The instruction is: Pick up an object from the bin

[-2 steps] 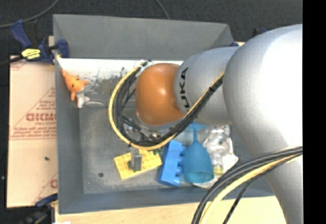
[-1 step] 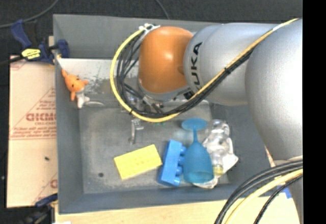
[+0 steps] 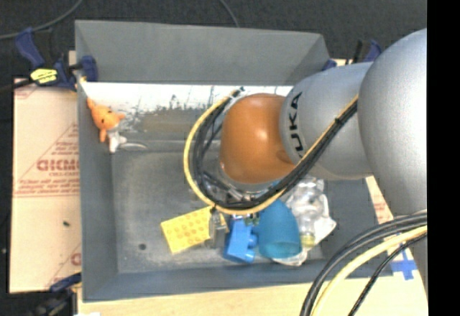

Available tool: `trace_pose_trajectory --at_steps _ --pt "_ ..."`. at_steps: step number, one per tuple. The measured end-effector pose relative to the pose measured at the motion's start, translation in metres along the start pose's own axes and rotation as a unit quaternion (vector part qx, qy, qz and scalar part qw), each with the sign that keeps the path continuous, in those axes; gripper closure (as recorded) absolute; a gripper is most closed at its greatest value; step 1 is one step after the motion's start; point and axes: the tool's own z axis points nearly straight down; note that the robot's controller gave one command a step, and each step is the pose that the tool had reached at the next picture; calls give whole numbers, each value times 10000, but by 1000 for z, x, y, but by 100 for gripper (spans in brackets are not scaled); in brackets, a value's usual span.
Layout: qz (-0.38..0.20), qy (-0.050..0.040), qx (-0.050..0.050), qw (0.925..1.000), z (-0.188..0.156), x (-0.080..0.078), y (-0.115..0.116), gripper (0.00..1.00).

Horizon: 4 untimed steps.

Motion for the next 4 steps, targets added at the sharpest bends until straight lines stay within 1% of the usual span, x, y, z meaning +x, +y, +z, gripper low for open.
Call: trace_pose_trajectory --at_steps 1,2,4 --pt "-833 -136 -3 9964 30 6 25 0" --pt "968 -3 -9 9953 28 22 10 100" --pt "972 -5 -11 9953 25 23 10 100"
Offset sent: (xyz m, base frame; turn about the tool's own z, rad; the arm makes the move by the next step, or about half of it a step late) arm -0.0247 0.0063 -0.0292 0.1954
